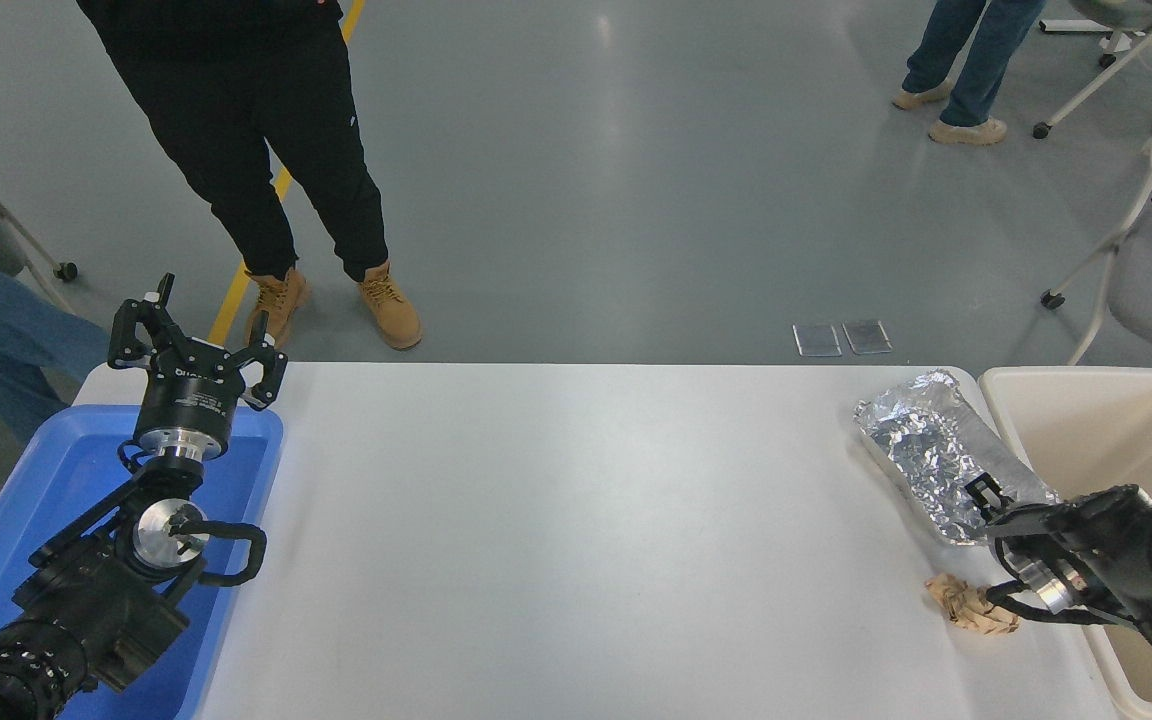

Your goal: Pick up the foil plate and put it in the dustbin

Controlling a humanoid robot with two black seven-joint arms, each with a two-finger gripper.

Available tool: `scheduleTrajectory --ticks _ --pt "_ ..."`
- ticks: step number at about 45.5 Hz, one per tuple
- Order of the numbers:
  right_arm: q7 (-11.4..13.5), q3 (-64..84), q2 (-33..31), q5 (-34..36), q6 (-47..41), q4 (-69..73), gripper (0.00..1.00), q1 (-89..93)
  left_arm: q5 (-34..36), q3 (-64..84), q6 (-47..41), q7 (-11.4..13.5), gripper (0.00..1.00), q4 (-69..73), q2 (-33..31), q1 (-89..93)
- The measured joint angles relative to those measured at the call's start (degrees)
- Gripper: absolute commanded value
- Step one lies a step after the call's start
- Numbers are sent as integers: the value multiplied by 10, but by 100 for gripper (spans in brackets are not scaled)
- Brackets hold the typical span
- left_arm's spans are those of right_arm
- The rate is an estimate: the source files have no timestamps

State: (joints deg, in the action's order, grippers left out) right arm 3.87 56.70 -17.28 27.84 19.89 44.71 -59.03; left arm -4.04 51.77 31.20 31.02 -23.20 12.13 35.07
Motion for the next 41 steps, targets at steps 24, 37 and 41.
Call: scheduleTrajectory --ticks 24,37,41 --pt "-2 -2 8 -1 17 -6 0 21 0 0 0 0 99 0 0 0" --pt "-3 -9 5 -1 15 7 0 -18 0 0 0 0 99 0 0 0" --pt "-3 -10 -3 -4 12 26 0 -45 0 0 1 0 99 0 0 0"
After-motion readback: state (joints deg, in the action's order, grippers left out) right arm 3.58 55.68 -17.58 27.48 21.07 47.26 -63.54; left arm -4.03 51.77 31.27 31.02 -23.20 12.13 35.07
